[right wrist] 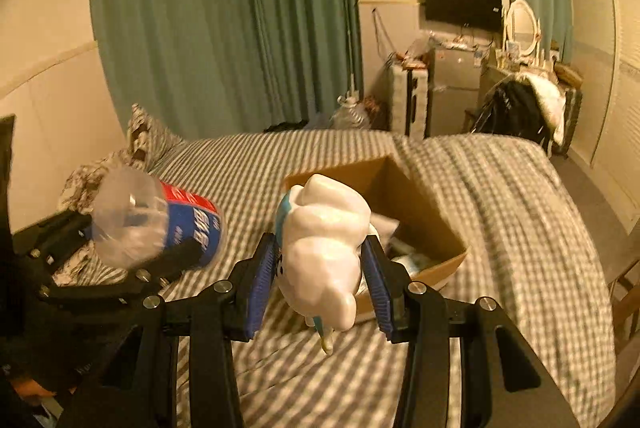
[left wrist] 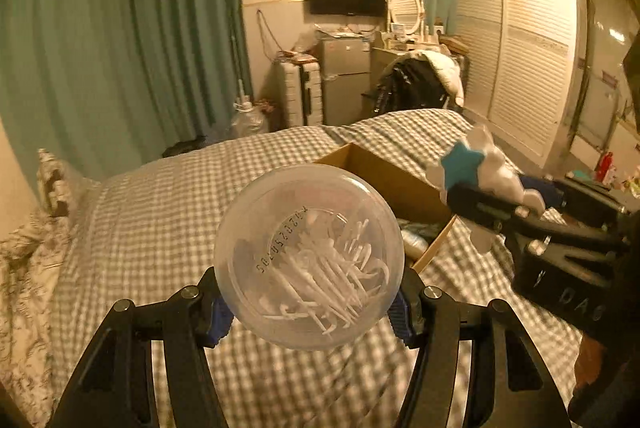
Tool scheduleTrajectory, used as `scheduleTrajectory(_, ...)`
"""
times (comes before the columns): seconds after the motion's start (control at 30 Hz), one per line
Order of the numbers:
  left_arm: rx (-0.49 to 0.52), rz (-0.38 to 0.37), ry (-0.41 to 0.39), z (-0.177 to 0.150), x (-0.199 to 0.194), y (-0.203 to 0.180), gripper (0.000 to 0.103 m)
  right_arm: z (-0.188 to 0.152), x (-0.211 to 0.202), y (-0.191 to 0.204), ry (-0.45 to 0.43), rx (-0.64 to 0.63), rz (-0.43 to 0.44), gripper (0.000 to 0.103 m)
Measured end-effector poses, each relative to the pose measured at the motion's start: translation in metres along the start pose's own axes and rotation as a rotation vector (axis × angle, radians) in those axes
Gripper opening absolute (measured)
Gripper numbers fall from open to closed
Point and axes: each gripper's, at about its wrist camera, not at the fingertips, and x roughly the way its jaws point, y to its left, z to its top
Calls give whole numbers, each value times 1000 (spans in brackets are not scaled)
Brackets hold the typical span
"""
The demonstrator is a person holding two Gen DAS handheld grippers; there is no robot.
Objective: Organize objects
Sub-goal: 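Carry the floss container into the box with the left tool while the right tool drops the plush toy in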
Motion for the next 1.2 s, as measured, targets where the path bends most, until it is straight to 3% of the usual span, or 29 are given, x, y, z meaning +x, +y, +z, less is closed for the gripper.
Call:
scheduleTrajectory(0.3,4,1,4,40,72,-26,63,41,48,-44,6,7,-27,43)
scheduleTrajectory(0.67,14,-8,72,25,152,-32,63,29,133,-79,116,89,-51,43)
scheduleTrajectory(0.93,5,-47,108,15,174,-28,67,26,150,-89,127,127,-66,44)
scheduleTrajectory(0.97,13,-48,108,15,173,-29,74,27,150,-90,124,132,-66,47)
scheduleTrajectory(1.0,16,-45,103,14,171,-30,80,29,150,-91,121,134,-65,59)
scheduleTrajectory(1.07,12,-47,80,16,163,-30,91,30,144,-90,100,138,-66,72)
scheduleTrajectory(1.2,-4,-65,55,31,140,-25,93,37,124,-85,68,143,-72,72)
